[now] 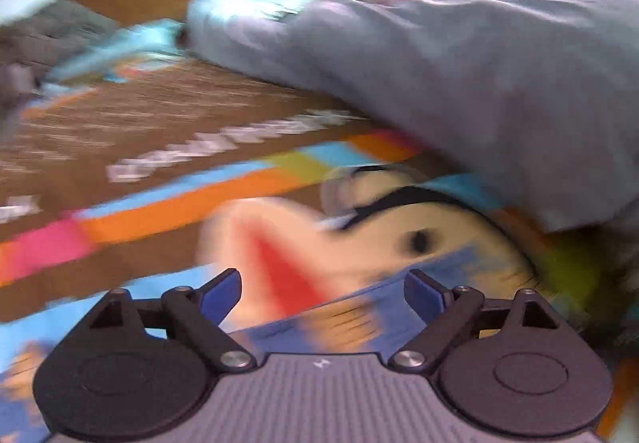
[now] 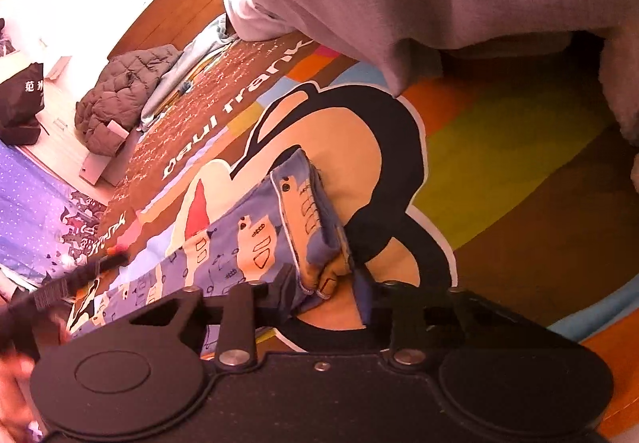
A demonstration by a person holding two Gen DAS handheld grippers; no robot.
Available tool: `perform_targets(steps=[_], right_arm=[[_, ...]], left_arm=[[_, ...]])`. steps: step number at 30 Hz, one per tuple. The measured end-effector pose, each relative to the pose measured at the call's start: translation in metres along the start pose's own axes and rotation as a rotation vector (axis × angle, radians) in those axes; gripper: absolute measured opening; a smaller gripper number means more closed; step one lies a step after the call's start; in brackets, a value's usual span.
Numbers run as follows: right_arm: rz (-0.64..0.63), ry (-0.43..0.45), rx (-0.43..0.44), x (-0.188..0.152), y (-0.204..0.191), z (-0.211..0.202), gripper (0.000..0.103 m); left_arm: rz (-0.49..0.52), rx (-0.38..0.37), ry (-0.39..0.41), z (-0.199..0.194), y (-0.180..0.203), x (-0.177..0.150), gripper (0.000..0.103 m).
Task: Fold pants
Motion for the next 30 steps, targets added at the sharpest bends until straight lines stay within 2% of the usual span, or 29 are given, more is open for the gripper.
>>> perform_targets(steps=[3, 5, 7, 9, 12, 14, 17, 22, 24, 30], right_arm=[[0.001, -0.002, -0.010, -0.001, 0.000, 0.000, 0.029], [-0.017, -0.001, -0.023, -0.001, -0.003, -0.001, 0.028], [-0.041, 0.000, -0.041, -0.001, -0.006, 0.000, 0.028], [-0.070, -0.001, -0.062, -0.001, -0.010, 0.000, 0.028], [-0.109, -0.004, -0.090, -0.001, -0.016, 0.002, 0.024], [-0.143, -0.002, -0.106, -0.002, -0.022, 0.003, 0.018], [-0.209, 0.028, -0.134, -0.003, -0.036, 0.001, 0.015], [-0.409, 0.085, -0.173, -0.003, -0.071, -0.007, 0.014], [-0.473, 0.089, -0.175, -0.005, -0.084, -0.007, 0.014], [-0.542, 0.075, -0.148, -0.019, -0.105, 0.001, 0.014]], left_arm=[[-0.041, -0.130, -0.173, 0.044, 0.035, 0.013, 0.092], [-0.099, -0.172, -0.278, 0.069, 0.049, 0.011, 0.092], [-0.153, -0.164, -0.355, 0.090, 0.057, 0.006, 0.091], [-0.159, -0.111, -0.403, 0.108, 0.058, 0.003, 0.090], [-0.152, -0.107, -0.366, 0.104, 0.060, 0.005, 0.090], [-0.180, -0.134, -0.350, 0.098, 0.054, 0.011, 0.090], [-0.226, -0.164, -0.380, 0.089, 0.048, 0.022, 0.090], [-0.258, -0.188, -0.408, 0.077, 0.047, 0.047, 0.091], [-0.255, -0.192, -0.437, 0.082, 0.046, 0.049, 0.093], [-0.264, -0.156, -0.486, 0.093, 0.047, 0.037, 0.093]])
Point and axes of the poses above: each gripper's, at about its wrist camera, not at the fingertips, and z roughly the way its jaws point, y to its right, x to its top, the point moved 2 cm from there along z, roughly the way its jaws point, and after that the axes turned 12 degrees about -z, right-handed, at the moved point
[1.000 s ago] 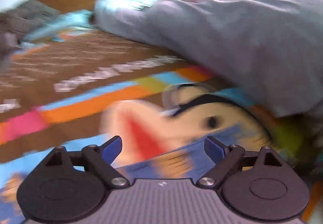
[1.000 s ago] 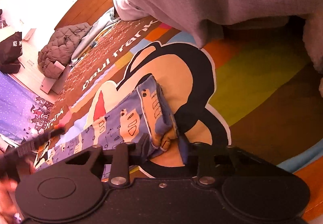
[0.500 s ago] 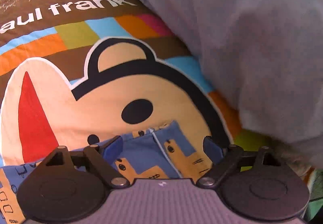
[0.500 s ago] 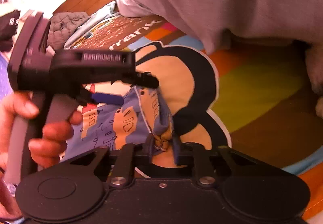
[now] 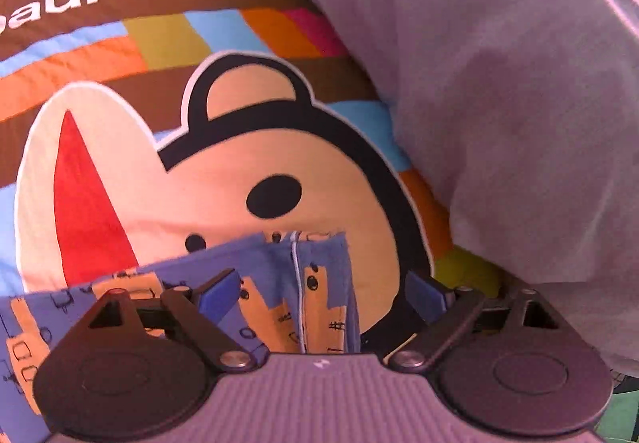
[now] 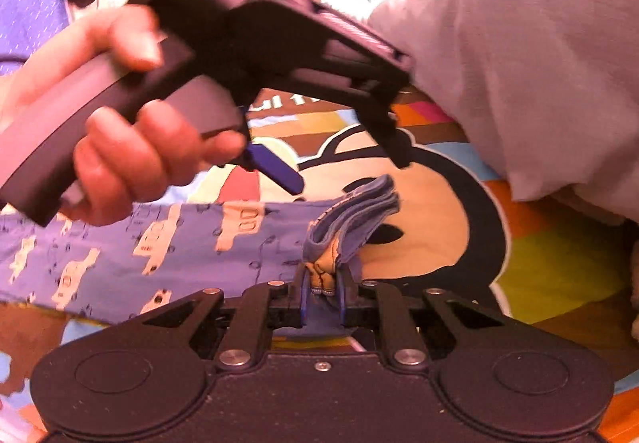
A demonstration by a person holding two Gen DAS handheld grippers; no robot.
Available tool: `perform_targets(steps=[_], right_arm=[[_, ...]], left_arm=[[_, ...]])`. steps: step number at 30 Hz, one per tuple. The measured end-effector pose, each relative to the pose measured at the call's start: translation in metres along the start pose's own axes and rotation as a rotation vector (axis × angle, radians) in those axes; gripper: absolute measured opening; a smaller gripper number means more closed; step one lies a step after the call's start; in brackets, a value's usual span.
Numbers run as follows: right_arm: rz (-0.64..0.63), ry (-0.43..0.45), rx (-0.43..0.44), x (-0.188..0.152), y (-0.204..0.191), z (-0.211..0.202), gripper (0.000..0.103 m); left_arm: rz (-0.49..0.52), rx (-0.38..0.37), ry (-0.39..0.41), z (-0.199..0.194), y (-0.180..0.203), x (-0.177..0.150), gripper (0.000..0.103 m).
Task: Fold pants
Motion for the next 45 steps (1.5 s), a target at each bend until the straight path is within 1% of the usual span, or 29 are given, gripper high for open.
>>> perform_targets(steps=[2, 4, 5, 7, 8, 9, 10, 11, 12, 14, 17, 18, 20, 22, 24, 25, 26, 27, 28, 29, 31, 35, 36, 38, 40, 42, 45], right_arm=[[0.010, 0.006, 0.013, 0.000, 0.001, 0.000, 0.014], [0.027, 0.007, 0.020, 0.000, 0.003, 0.000, 0.014], [0.037, 0.006, 0.025, 0.000, 0.004, 0.001, 0.014], [0.046, 0.003, 0.031, -0.001, 0.006, 0.003, 0.014], [0.047, 0.003, 0.032, 0.000, 0.005, 0.004, 0.014], [0.046, 0.003, 0.034, -0.001, 0.005, 0.005, 0.014], [0.046, 0.002, 0.036, 0.000, 0.005, 0.005, 0.014], [0.047, 0.002, 0.039, -0.001, 0.004, 0.006, 0.014], [0.048, 0.003, 0.043, -0.001, 0.002, 0.003, 0.014], [0.051, 0.004, 0.052, -0.003, 0.002, 0.004, 0.014], [0.051, 0.001, 0.056, -0.003, 0.001, 0.005, 0.014], [0.050, 0.000, 0.056, -0.003, 0.001, 0.006, 0.014], [0.051, 0.000, 0.057, -0.003, 0.002, 0.006, 0.014], [0.052, -0.004, 0.059, -0.003, 0.003, 0.007, 0.014], [0.053, -0.010, 0.063, -0.002, 0.003, 0.008, 0.014], [0.052, -0.013, 0.065, -0.002, 0.003, 0.009, 0.014], [0.050, -0.016, 0.067, -0.002, 0.003, 0.010, 0.014], [0.048, -0.019, 0.068, -0.002, 0.002, 0.011, 0.014], [0.047, -0.020, 0.071, -0.001, 0.002, 0.011, 0.014], [0.047, -0.022, 0.072, -0.001, 0.002, 0.012, 0.014], [0.052, -0.022, 0.074, -0.002, 0.004, 0.012, 0.014], [0.067, -0.004, 0.094, -0.002, 0.007, 0.010, 0.014], [0.067, 0.007, 0.102, -0.001, 0.008, 0.008, 0.014], [0.056, 0.023, 0.123, 0.004, 0.011, 0.003, 0.014], [0.001, 0.033, 0.127, 0.017, 0.007, -0.003, 0.014], [-0.086, 0.057, 0.136, 0.036, -0.003, -0.014, 0.014], [-0.183, 0.086, 0.182, 0.062, -0.024, -0.025, 0.014]], left_arm=[[0.033, -0.002, 0.005, -0.001, 0.004, -0.004, 0.093], [0.077, 0.019, 0.012, 0.000, 0.012, -0.005, 0.093], [0.099, 0.036, 0.015, 0.001, 0.016, -0.006, 0.093], [0.147, 0.108, 0.033, 0.001, 0.025, -0.007, 0.087], [0.179, 0.169, 0.047, 0.003, 0.030, -0.008, 0.074], [0.216, 0.248, 0.067, 0.005, 0.035, -0.011, 0.059], [0.248, 0.290, 0.076, 0.006, 0.038, -0.014, 0.056], [0.278, 0.293, 0.077, 0.006, 0.040, -0.017, 0.055], [0.293, 0.270, 0.073, 0.004, 0.042, -0.021, 0.055], [0.280, 0.229, 0.056, 0.002, 0.042, -0.024, 0.055], [0.252, 0.152, 0.025, -0.001, 0.044, -0.024, 0.068], [0.261, 0.148, 0.021, 0.000, 0.047, -0.025, 0.071], [0.313, 0.180, 0.025, 0.002, 0.052, -0.029, 0.071], [0.381, 0.258, 0.033, 0.007, 0.056, -0.036, 0.064], [0.412, 0.314, 0.028, 0.014, 0.058, -0.040, 0.047], [0.411, 0.324, 0.021, 0.016, 0.057, -0.041, 0.042], [0.402, 0.320, 0.012, 0.018, 0.055, -0.042, 0.029], [0.390, 0.310, 0.008, 0.018, 0.053, -0.042, 0.021], [0.380, 0.305, 0.019, 0.017, 0.051, -0.042, 0.018], [0.368, 0.297, 0.032, 0.015, 0.048, -0.042, 0.014], [0.313, 0.247, 0.041, 0.008, 0.041, -0.038, 0.012], [0.160, 0.156, 0.057, -0.014, 0.018, -0.029, 0.011], [0.118, 0.130, 0.066, -0.023, 0.011, -0.027, 0.010], [0.064, 0.083, 0.094, -0.040, 0.000, -0.024, 0.010], [0.020, 0.030, 0.129, -0.062, -0.011, -0.021, 0.010], [-0.003, -0.018, 0.160, -0.085, -0.023, -0.019, 0.010], [-0.025, -0.056, 0.204, -0.120, -0.044, -0.020, 0.010]])
Point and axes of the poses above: each gripper's, at about its wrist camera, not at the fingertips, and z roughly the way its jaws point, y to its right, x to its top, the point moved 2 cm from there along z, roughly the way its jaws point, and after that the axes turned 12 degrees about -z, right-handed, at the moved point
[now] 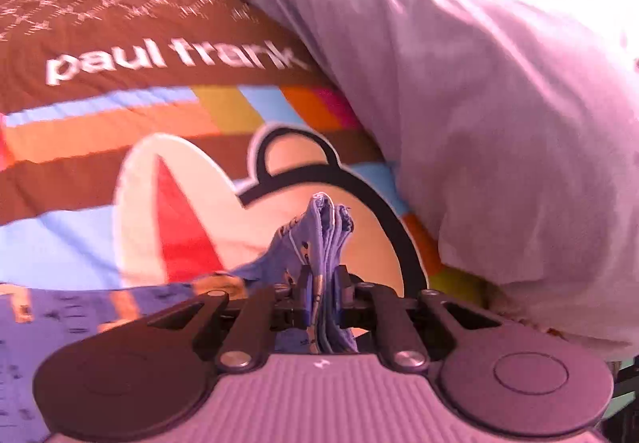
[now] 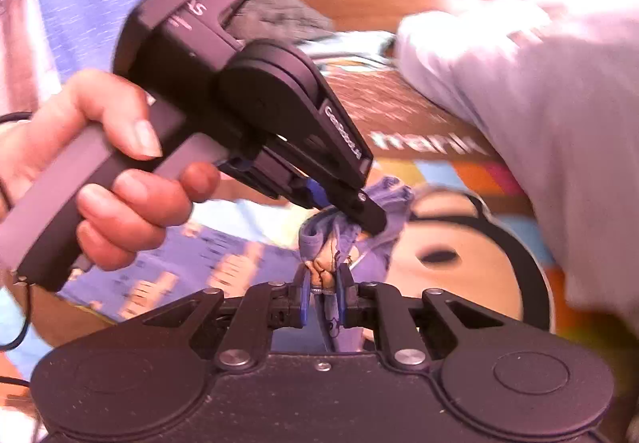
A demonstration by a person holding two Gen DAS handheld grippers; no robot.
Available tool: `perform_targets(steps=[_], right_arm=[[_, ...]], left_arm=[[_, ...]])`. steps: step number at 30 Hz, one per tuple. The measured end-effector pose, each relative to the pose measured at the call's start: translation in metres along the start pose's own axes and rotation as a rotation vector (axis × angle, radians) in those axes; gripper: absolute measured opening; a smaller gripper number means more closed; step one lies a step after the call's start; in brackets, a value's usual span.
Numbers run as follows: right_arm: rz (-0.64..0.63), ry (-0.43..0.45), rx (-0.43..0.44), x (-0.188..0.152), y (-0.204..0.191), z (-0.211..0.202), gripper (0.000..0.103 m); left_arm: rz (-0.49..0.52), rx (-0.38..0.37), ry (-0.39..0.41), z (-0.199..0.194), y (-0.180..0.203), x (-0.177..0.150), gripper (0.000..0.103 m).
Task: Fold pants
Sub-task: 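Lift the cuff with both grippers and fold it over the pants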
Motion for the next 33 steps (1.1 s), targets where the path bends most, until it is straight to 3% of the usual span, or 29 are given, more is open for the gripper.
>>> perform_targets(steps=[8, 11, 17, 24, 33], right_arm=[[-0.189, -0.040, 0.183, 0.045, -0.061, 0.023, 0.014], [-0.368, -0.068, 0.198, 0.052, -0.096, 0.038, 0.014], [-0.568, -0.170, 0.269, 0.050, -0.150, 0.084, 0.014], [-0.782, -0.229, 0.254, 0.024, -0.192, 0.110, 0.015], [-0.940, -0.221, 0.188, 0.003, -0.205, 0.116, 0.030]], left_arm=[[-0.088, 0.029, 0.066, -0.057, -0.085, -0.009, 0.010], [-0.136, 0.022, 0.068, -0.060, -0.120, -0.016, 0.010], [-0.236, 0.013, 0.057, -0.054, -0.180, -0.031, 0.010], [-0.246, -0.024, 0.046, -0.047, -0.208, -0.047, 0.016], [-0.292, -0.043, 0.045, -0.049, -0.219, -0.055, 0.016]])
Point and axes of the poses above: each gripper's, at about its wrist camera, not at the fingertips, and z roughly the way its jaws point, y to its right, x to its top, the point moved 2 cm from there along z, roughly the way its jaws point, and after that the axes turned 12 degrees about -z, right-handed, at the moved point
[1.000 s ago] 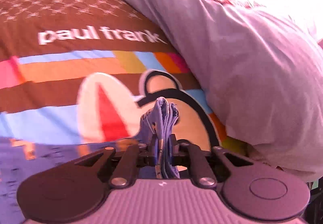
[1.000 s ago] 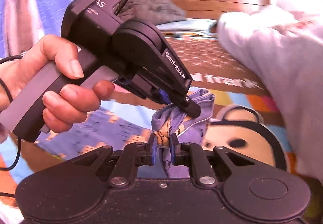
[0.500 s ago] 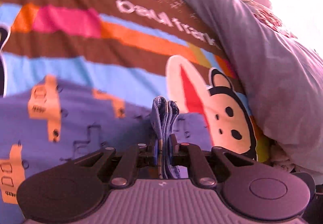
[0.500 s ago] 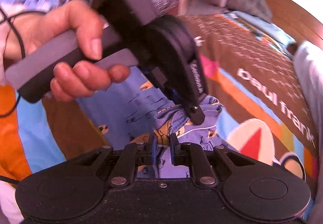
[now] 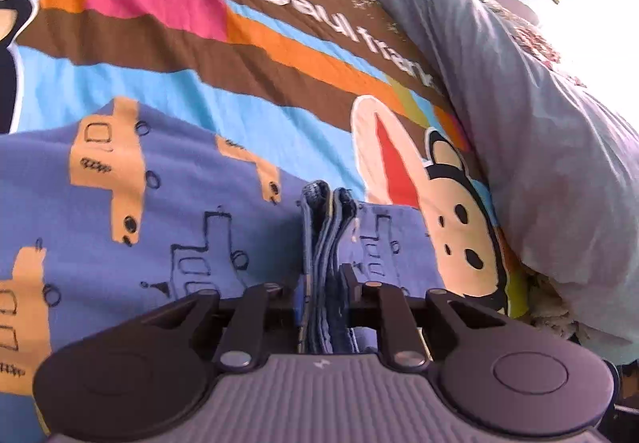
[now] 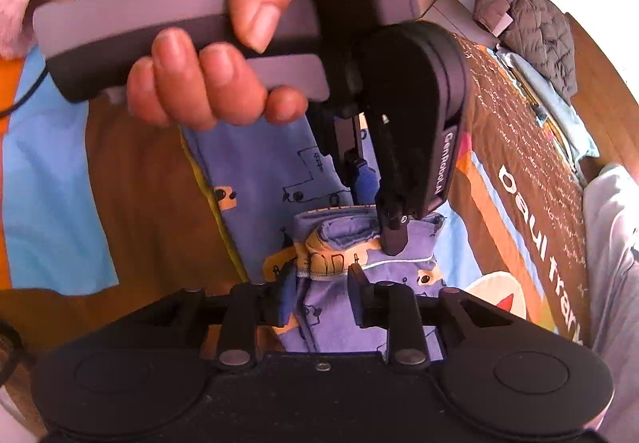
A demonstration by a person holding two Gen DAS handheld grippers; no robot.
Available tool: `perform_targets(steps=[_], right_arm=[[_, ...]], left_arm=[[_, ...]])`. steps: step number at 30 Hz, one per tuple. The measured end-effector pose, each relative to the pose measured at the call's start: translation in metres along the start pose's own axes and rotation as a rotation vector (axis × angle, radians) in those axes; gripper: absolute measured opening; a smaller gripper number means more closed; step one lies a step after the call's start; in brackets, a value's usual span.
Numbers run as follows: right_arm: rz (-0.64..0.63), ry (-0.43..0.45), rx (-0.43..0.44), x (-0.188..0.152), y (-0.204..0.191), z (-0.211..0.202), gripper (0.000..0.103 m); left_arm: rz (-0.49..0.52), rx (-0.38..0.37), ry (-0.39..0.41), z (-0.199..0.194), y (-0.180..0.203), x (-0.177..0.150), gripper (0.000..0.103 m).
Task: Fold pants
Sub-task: 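Lift the cuff with both grippers and fold it over the pants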
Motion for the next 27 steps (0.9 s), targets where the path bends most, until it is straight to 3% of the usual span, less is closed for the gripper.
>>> perform_targets(steps=[8, 16, 27], right_arm=[[-0.129, -0.013, -0.054, 0.002, -0.019, 0.007, 0.039], [-0.136, -0.016, -0.061, 0.002, -0.017, 0.011, 0.013], [-0.143, 0.049, -0.206, 0.008, -0.018, -0.011, 0.012]], left_arm=[[-0.050, 0.012, 0.002, 0.000, -0.001, 0.000, 0.014], [-0.043, 0.069, -0.001, -0.001, 0.005, 0.001, 0.012], [-0.020, 0.059, 0.071, -0.044, 0.021, 0.013, 0.011]])
Point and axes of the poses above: each gripper's, at about its wrist camera, not at the fingertips, and z roughly the way its jaws point, y to its right, x to its top, the point moved 2 cm from there along z, roughly the way its jaws point, and after that the axes turned 12 degrees about -z, right-handed, at the moved point
